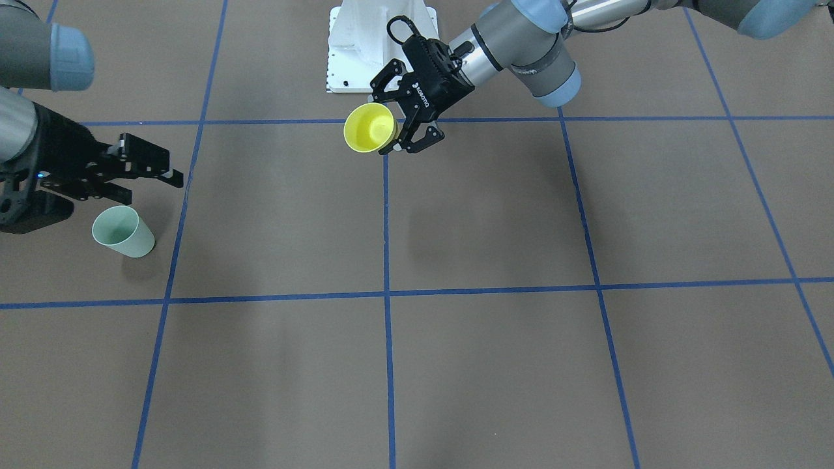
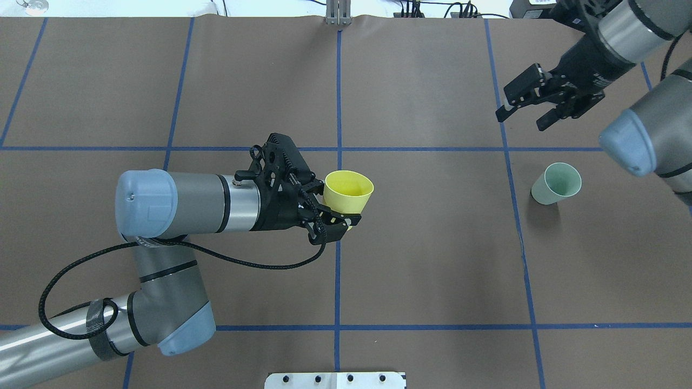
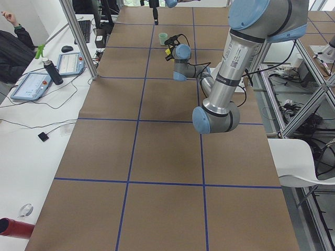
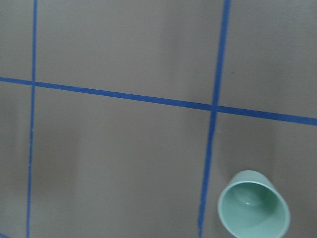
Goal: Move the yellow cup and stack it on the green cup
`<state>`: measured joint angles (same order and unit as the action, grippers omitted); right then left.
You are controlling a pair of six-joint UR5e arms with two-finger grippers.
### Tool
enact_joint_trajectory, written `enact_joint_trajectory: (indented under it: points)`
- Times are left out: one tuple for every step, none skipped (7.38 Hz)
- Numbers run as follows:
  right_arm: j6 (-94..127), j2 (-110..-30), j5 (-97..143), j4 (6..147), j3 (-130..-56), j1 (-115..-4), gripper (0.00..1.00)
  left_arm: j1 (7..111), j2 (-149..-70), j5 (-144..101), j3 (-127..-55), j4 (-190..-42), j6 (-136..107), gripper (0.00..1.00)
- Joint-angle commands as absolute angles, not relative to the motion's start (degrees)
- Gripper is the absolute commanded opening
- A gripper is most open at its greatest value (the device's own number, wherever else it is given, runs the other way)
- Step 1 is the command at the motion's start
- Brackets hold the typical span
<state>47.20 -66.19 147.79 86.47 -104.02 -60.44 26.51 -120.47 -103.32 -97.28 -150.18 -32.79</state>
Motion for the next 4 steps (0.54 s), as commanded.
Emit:
enact_joint_trajectory:
  points:
    - [56.66, -63.11, 145.28, 81.85, -103.63, -54.6, 1.0, 26.63, -120.5, -103.36, -97.03, -150.99, -32.78, 0.0]
    - [59.04, -62.58, 145.37, 79.56, -103.8, -52.58, 1.0, 26.46, -120.32, -103.45, -96.94, -152.04, -32.87, 0.0]
    - [62.28, -62.4, 145.11, 76.41, -103.8, -50.64, 1.0, 26.19, -119.89, -103.53, -96.86, -153.01, -32.78, 0.0]
    - [64.4, -61.71, 144.85, 74.46, -103.71, -49.49, 1.0, 25.84, -119.8, -103.54, -95.38, -155.37, -32.87, 0.0]
